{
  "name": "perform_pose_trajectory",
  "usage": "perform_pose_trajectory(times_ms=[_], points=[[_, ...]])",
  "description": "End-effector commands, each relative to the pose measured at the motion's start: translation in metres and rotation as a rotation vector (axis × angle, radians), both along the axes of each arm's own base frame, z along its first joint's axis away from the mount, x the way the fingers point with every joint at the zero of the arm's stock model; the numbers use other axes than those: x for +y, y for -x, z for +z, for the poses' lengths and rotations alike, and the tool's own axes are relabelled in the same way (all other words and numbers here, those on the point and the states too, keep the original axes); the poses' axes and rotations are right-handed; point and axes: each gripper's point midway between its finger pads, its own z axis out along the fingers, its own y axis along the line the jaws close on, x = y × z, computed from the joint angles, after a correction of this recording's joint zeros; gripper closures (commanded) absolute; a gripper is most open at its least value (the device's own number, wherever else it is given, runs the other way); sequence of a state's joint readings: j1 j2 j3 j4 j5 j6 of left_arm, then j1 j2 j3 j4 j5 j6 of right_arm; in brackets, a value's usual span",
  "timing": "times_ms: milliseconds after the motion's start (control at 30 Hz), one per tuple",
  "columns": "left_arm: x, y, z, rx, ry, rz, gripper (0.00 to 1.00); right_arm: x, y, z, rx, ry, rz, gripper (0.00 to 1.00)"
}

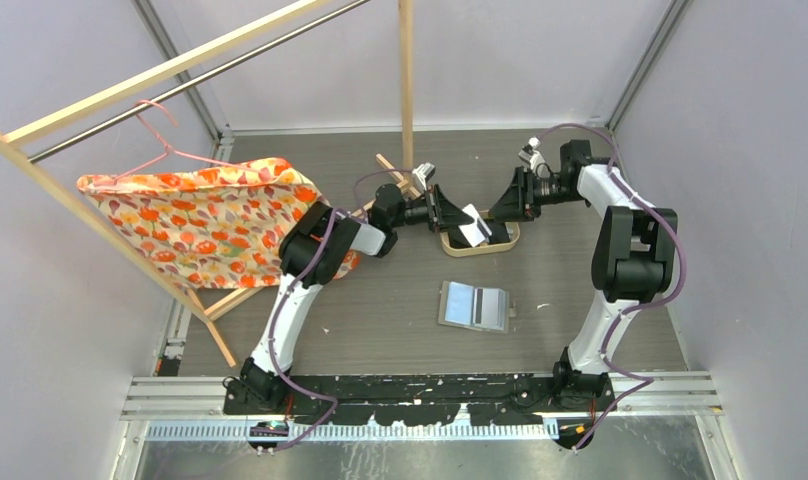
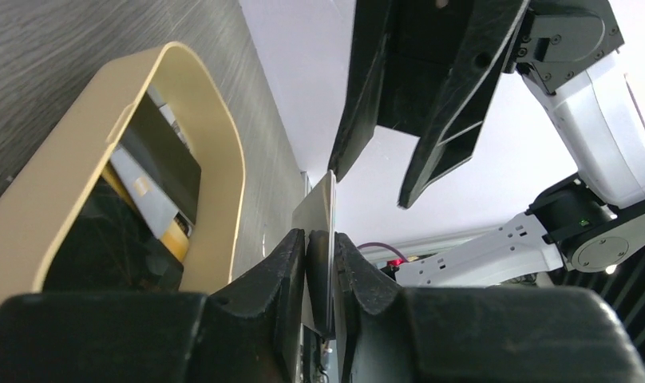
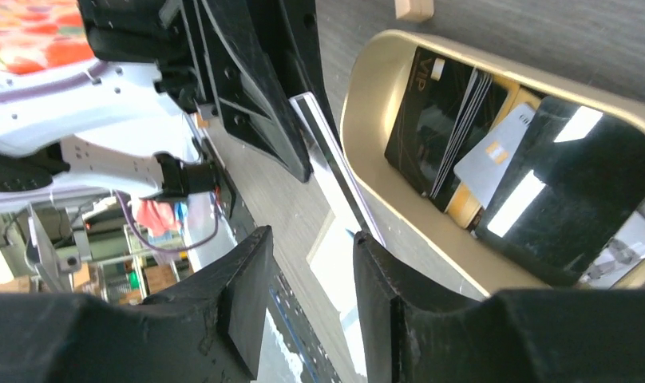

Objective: Put the credit cards into the card holder
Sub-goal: Pick up the credit card from the storage box.

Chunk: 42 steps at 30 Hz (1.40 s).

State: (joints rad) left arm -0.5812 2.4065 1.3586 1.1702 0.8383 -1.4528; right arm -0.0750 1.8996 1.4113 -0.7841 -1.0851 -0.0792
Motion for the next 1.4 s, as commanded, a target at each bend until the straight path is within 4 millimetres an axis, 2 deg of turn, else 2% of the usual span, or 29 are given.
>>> perform_pose_trajectory(times_ms=[0, 567, 1033, 1267, 1367], points=[[0.002, 0.004, 0.042, -0.157, 0.04, -0.008, 0.78, 0.001, 0.017, 0.005, 0.001, -0.02, 0.086, 0.55], [-0.001, 0.011, 0.054, -0.166, 0.113, -0.052, 0.79, -0.001, 0.013, -0.009, 0.0, 0.006, 0.097, 0.56], [-0.001, 0.011, 0.057, -0.156, 0.141, -0.062, 0.8, 0.005, 0.025, 0.008, -0.002, -0.095, 0.175, 0.76], [-0.001, 0.011, 0.057, -0.153, 0.141, -0.061, 0.79, 0.008, 0.03, 0.015, 0.002, -0.134, 0.206, 0.79], [-0.002, 0.012, 0.057, -0.155, 0.142, -0.064, 0.79, 0.011, 0.03, 0.011, 0.016, -0.125, 0.213, 0.79]])
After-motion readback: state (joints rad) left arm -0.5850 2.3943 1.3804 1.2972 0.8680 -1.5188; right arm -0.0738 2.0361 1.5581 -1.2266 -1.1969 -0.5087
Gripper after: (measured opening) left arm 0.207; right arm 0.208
